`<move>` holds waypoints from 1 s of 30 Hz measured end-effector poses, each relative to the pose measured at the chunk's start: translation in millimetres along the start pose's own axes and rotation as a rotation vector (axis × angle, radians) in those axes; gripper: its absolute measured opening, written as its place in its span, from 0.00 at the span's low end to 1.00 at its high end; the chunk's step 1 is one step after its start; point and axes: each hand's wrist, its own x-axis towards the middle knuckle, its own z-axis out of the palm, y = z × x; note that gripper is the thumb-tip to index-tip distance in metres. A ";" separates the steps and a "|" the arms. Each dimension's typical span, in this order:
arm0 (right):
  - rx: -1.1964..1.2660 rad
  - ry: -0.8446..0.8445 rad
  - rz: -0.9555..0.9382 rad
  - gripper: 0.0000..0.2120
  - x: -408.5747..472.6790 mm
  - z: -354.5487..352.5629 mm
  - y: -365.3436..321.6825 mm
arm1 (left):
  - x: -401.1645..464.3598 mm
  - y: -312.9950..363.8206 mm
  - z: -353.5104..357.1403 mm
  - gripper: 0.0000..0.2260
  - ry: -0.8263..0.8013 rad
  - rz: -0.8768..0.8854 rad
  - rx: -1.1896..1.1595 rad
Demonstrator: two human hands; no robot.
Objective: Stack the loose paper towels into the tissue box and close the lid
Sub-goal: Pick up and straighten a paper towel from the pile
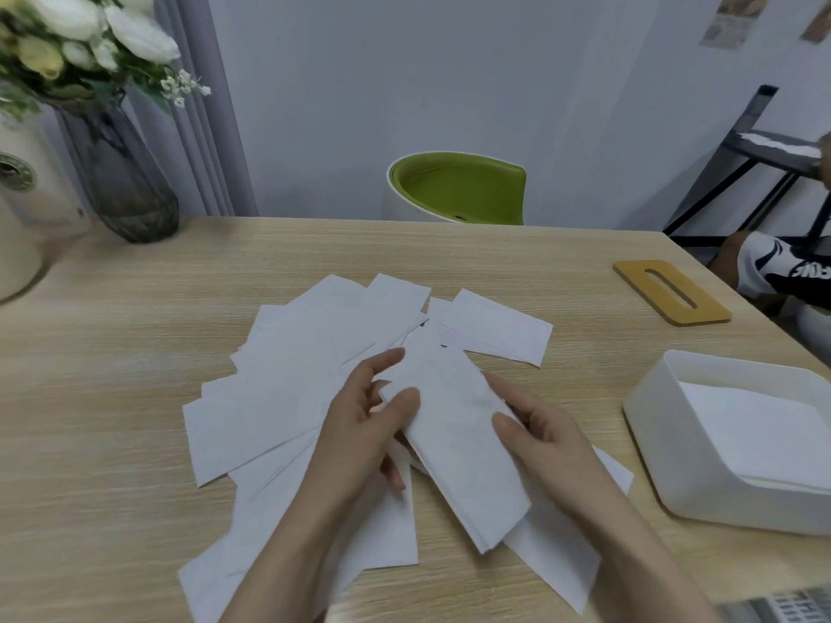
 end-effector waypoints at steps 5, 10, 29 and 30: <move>0.031 -0.051 0.061 0.19 1.2 -14.5 2.0 | 0.2 6.7 7.6 0.17 -0.144 0.015 0.037; 0.245 0.228 0.112 0.22 -6.8 -14.1 16.1 | -1.1 0.7 13.6 0.18 0.115 0.035 -0.079; 0.293 0.229 0.103 0.27 -11.5 -8.8 24.9 | -8.7 -10.0 23.9 0.24 0.103 0.016 0.005; 0.274 0.236 0.089 0.28 -11.4 -9.3 24.6 | -7.4 -10.2 23.1 0.26 0.110 0.022 0.006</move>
